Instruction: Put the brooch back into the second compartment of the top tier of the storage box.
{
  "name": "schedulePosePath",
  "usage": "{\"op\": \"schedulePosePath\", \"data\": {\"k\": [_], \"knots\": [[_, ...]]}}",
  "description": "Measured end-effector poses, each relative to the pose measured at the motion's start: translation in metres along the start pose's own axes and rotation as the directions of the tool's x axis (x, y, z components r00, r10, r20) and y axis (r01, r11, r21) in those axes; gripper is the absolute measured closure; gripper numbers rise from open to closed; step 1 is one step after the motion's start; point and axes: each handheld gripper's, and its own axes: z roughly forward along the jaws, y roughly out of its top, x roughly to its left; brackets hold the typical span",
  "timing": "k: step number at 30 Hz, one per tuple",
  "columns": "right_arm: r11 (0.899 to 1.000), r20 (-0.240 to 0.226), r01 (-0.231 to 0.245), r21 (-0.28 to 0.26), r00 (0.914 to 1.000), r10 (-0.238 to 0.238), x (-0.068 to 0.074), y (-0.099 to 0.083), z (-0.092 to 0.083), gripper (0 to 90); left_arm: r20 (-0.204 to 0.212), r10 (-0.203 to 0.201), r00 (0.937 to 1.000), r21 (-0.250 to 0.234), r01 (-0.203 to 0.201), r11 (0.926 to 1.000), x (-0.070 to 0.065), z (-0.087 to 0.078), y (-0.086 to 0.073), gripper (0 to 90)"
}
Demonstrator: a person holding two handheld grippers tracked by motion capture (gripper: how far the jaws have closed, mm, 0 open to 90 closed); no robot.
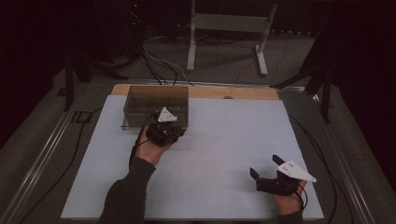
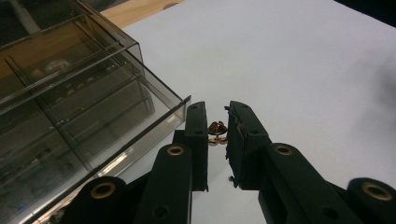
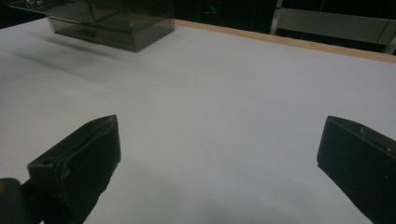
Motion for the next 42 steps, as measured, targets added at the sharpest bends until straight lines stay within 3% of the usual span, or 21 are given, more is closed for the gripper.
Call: {"op": "schedulePosePath", "data": {"k": [42], "knots": [[1.000,-0.001,-0.002,0.000,1.0000,0.002,0.000,0.000,0.000,0.0,-0.047,-0.029,0.9985,0.000,0.029,0.9996,0.026,-0.009,0.009,79.7]]}}
